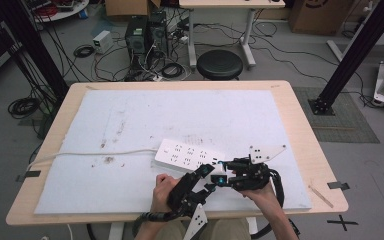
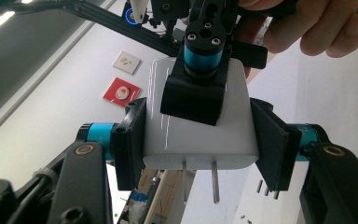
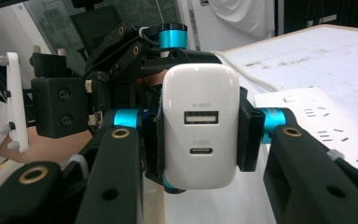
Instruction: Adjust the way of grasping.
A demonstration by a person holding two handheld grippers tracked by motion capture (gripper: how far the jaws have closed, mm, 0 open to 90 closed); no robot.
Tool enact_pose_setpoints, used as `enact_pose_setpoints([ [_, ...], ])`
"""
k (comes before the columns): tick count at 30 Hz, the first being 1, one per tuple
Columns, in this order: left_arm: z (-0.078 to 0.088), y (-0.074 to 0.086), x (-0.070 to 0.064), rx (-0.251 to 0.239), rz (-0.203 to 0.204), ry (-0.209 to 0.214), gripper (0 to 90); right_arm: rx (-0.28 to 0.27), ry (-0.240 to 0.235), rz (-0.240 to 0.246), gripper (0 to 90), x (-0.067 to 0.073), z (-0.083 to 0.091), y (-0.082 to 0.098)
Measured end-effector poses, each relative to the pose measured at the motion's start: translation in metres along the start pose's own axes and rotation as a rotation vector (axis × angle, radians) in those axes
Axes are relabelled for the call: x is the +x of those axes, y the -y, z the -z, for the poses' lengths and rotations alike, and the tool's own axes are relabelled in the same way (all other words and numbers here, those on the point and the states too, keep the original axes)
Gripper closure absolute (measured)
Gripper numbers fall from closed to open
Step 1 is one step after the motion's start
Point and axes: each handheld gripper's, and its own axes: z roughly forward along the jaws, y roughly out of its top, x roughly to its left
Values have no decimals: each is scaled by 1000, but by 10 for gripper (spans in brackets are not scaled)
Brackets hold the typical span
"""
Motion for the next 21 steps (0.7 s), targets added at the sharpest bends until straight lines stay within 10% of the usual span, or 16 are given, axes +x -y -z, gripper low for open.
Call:
enact_pose_setpoints([
  [21, -2, 2, 4, 6, 59, 28, 401, -3, 20, -21, 631, -1, -1, 0],
])
